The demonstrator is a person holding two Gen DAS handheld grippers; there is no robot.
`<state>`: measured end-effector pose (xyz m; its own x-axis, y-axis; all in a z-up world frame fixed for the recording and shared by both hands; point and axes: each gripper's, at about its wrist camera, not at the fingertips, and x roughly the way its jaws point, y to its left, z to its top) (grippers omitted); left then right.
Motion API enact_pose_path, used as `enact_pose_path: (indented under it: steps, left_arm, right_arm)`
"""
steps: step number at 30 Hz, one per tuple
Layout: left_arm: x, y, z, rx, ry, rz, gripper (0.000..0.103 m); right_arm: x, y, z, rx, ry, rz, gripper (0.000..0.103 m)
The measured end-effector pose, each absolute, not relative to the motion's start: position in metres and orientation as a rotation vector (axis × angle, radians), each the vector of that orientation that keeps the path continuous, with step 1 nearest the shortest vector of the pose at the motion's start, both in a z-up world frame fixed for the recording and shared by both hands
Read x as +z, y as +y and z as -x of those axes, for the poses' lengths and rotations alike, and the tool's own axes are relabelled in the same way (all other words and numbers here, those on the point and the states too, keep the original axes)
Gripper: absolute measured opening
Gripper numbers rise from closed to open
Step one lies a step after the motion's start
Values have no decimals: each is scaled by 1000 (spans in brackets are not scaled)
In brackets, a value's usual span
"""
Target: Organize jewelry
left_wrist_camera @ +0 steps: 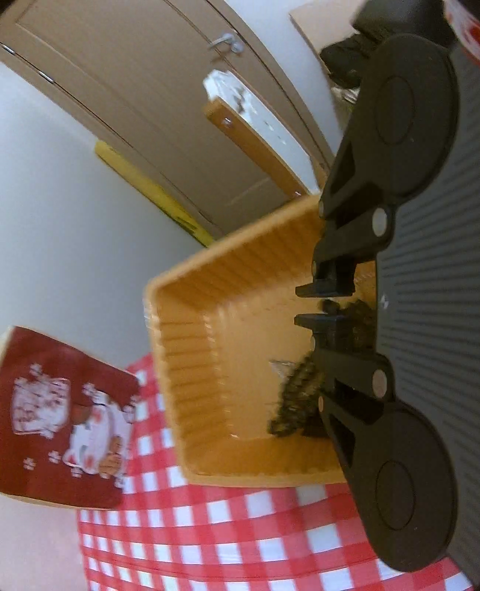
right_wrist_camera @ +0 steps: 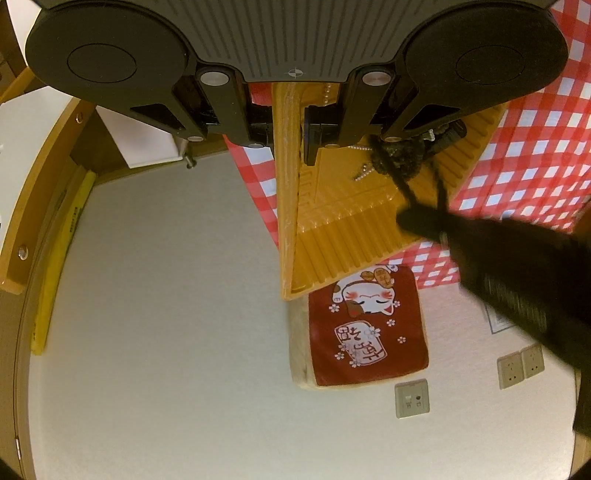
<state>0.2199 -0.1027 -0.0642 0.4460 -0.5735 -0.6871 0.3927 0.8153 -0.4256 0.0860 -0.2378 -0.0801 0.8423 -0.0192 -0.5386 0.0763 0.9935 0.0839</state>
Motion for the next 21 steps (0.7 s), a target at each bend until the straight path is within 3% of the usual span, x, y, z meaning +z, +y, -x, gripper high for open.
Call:
enact_pose_path:
  steps: [7, 21]
  left_arm:
    - [-78, -99, -208, -564, 944, 156, 23]
    - [-57, -36, -185, -360, 857, 138, 31]
  right_arm:
    - [-82, -238, -86, -52, 569, -105, 9]
    - [-89, -238, -96, -49, 569, -105, 9]
